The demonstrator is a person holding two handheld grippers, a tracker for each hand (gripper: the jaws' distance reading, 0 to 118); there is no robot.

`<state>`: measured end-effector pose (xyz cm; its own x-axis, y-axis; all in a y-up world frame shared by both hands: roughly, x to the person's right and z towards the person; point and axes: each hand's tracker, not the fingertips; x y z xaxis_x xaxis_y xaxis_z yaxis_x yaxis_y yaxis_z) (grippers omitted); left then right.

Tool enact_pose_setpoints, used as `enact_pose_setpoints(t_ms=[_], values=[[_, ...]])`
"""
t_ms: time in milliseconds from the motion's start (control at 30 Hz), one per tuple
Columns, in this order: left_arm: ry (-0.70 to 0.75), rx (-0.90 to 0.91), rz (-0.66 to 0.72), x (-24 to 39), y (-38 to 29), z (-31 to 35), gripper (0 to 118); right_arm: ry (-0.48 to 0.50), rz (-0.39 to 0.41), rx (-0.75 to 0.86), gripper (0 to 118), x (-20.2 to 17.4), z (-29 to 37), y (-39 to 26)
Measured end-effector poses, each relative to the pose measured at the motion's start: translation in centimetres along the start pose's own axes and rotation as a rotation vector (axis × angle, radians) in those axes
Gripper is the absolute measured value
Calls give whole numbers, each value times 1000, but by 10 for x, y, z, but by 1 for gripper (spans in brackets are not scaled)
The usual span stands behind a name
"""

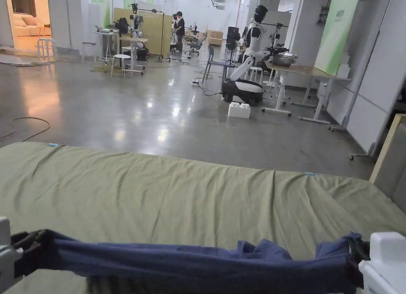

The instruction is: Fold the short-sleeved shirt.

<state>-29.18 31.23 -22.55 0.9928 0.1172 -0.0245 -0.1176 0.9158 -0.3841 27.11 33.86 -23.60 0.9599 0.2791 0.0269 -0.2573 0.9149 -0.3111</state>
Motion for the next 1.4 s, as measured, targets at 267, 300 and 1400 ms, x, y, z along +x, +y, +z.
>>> enact_pose_setpoints(t_ms=[267, 300, 1400], values=[[18, -134, -7, -16, -87, 18, 3, 10, 38, -175, 4, -21, 37, -81], [14, -167, 2, -18, -99, 17, 3, 21, 38, -213, 4, -24, 38, -92], [114, 82, -131, 66, -104, -24, 63, -16, -113, 59, 75, -97, 13, -91]])
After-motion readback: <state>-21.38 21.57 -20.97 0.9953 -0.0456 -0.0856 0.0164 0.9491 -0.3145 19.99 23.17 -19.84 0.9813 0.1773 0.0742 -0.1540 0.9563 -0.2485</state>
